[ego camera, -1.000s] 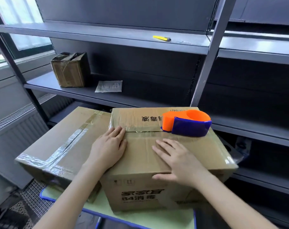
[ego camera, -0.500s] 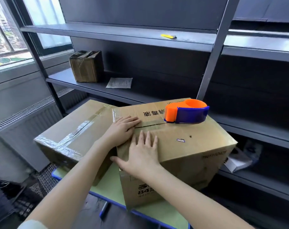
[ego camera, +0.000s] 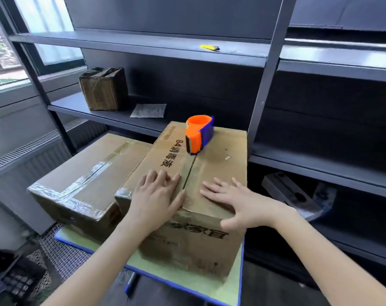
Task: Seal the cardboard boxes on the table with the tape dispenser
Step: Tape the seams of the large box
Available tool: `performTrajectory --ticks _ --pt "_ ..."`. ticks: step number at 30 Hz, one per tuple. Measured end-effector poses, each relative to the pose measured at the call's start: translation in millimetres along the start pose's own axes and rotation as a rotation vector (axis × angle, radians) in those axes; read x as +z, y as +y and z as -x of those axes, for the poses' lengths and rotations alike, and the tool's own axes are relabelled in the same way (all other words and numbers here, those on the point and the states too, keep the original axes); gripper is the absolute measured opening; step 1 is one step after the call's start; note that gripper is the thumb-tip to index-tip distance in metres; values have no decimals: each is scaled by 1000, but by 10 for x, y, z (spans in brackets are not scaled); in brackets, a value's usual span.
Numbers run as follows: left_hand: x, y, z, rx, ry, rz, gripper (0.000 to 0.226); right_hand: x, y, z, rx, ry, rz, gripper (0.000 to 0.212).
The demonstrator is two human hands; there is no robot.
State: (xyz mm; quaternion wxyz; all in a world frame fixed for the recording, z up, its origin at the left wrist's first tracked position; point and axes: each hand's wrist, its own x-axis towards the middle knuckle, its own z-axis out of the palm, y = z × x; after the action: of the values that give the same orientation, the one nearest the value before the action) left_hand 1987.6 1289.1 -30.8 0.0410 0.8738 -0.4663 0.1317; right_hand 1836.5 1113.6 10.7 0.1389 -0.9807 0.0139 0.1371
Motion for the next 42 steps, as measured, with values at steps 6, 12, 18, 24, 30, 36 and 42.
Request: performTrajectory --ticks 6,12,18,24,30,36,42 --pt "57 139 -172 -10 -3 72 66 16 199 -17 76 161 -37 73" --pt "73 -16 -194 134 -2 173 68 157 -19 0 149 306 134 89" --pt "15 -94 -285 240 -85 295 78 316 -180 67 190 454 198 64" --pt "-30 -167 -615 303 -132 332 58 125 -131 79 168 324 65 79" --pt "-140 -129 -1146 52 -237 635 20 -258 227 -296 272 500 74 40" --pt "18 -3 -1565 -87 -143 816 52 -561 538 -898 460 642 183 61" --pt "120 -14 -1625 -53 -91 1006 33 -684 684 -1281 465 575 303 71"
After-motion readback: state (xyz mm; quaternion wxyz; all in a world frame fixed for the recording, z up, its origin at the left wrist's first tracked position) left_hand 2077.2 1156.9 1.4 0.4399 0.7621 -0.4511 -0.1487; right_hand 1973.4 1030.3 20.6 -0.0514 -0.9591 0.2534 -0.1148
